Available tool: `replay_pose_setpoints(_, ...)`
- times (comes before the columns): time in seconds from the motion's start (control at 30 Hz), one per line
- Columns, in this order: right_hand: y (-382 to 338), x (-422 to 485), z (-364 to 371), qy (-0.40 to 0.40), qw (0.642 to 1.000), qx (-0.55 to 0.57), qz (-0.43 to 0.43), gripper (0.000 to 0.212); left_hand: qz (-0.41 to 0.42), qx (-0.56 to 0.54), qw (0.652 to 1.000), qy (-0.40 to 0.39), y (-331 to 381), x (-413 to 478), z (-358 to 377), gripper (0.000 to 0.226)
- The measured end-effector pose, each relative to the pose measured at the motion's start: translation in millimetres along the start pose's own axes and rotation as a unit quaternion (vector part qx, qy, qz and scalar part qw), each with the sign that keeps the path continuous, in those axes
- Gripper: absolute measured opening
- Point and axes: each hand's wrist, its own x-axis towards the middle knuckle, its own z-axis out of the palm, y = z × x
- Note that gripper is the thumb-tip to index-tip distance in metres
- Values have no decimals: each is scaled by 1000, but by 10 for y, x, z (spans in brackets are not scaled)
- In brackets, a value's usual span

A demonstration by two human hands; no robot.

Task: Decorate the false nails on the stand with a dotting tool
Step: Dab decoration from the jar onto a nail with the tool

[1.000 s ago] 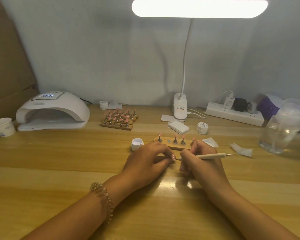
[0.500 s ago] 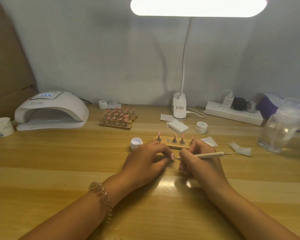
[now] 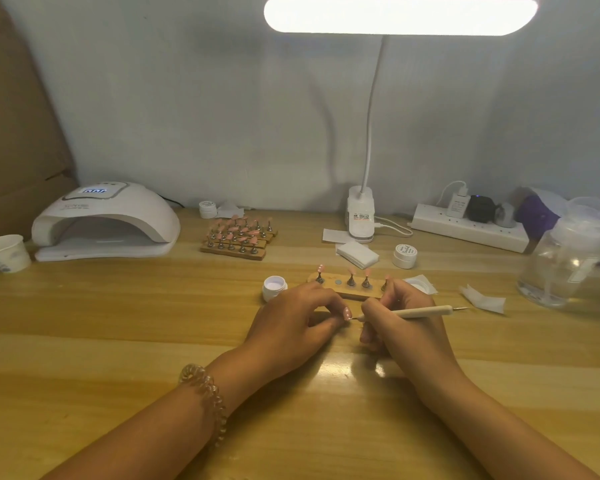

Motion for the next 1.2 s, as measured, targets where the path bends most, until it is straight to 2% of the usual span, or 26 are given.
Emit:
replay_pose_setpoints(0.7, 15, 11, 0, 2, 1000, 8, -4, 18, 5, -1, 1000, 0, -3, 9, -1, 17)
replay_pose_setpoints(1.2, 17, 13, 9, 9, 1000, 8, -8, 21, 2, -4, 1000, 1, 6, 2, -8, 14)
